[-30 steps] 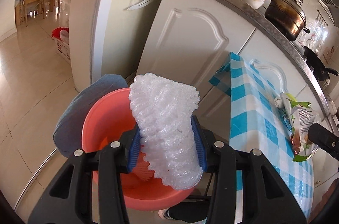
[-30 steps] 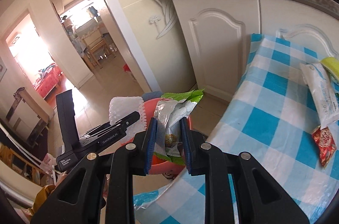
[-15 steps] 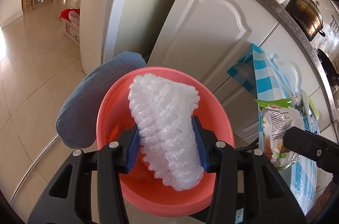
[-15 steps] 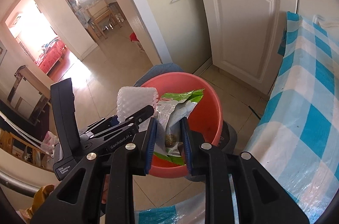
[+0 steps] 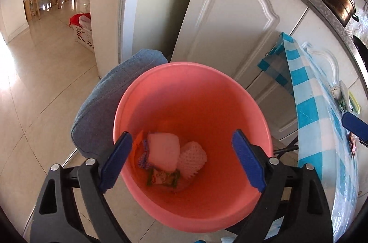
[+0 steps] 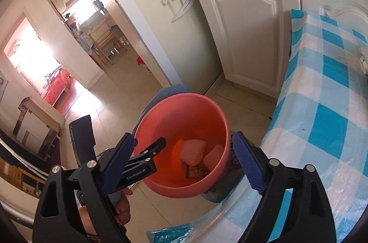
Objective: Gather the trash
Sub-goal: 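Move both open tools back over the table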
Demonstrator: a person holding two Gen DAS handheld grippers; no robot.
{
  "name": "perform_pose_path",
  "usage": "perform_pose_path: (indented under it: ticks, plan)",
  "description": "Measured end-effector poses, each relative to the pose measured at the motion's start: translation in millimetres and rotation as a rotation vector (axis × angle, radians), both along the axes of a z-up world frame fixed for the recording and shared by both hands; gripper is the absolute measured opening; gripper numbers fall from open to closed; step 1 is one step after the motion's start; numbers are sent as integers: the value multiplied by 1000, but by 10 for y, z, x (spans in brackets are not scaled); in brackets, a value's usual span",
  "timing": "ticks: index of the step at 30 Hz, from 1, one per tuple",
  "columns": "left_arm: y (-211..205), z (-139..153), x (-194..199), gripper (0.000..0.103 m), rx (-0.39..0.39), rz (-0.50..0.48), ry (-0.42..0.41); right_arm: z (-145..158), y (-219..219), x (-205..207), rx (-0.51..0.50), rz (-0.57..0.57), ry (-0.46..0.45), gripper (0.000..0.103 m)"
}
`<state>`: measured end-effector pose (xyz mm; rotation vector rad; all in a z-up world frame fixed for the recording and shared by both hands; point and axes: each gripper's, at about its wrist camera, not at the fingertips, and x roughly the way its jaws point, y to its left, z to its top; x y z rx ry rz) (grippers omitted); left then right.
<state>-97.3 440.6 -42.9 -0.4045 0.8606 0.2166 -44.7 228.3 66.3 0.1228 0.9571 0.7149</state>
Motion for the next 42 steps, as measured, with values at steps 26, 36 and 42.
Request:
perform_pose_path:
  ticks: [26, 36, 42]
  plan:
    - [-645, 692, -184, 99, 28, -147, -182, 357, -1568, -176, 253, -232, -253, 98]
    - [-861, 754, -180, 99, -53, -166, -165, 320, -1795, -273, 234, -239, -311, 98]
    - [-1075, 780, -113, 99, -47, -184, -130, 293, -1988, -311, 226, -261, -334, 98]
